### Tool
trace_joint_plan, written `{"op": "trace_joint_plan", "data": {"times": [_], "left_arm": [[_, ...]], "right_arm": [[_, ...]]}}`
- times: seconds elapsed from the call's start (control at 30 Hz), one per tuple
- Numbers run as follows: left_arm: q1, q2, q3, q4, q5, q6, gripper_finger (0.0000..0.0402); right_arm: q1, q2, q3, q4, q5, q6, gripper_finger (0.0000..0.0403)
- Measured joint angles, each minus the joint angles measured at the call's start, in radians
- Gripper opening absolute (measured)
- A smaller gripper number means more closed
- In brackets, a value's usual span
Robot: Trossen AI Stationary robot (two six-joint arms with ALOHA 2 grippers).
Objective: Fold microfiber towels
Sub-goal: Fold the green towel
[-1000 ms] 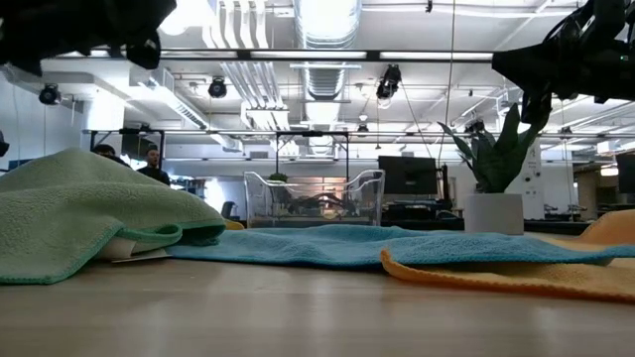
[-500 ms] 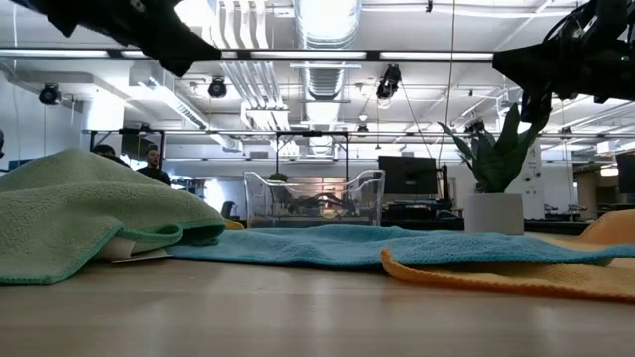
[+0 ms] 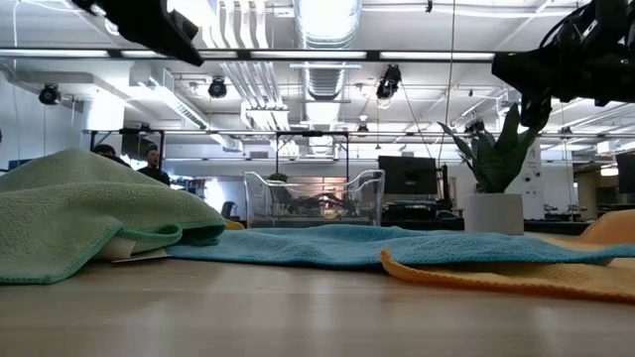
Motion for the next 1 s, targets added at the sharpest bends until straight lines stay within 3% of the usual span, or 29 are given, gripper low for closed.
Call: {"op": "trace_joint_plan", "data": {"times": [0.27,0.37,0.77,1.0], "left_arm": [[-0.123,0.124,0.014,0.001,-0.016,-0.105,0.0],[-0.128,0.158,0.015,0.002,0.036,-0.105,0.001],[-0.133,0.308,0.044,0.088,0.069,-0.107,0.0156],[-0.209,0.422,0.228,-0.057,0.067,-0.105,0.018]], "right_arm": [[0.0,0.0,0.0,0.0,0.008,0.01,0.0038],[0.0,0.0,0.0,0.0,0.008,0.011,0.0038],[0.0,0.0,0.0,0.0,0.008,0.018,0.0038],[0.0,0.0,0.0,-0.002,0.008,0.011,0.0038]]}}
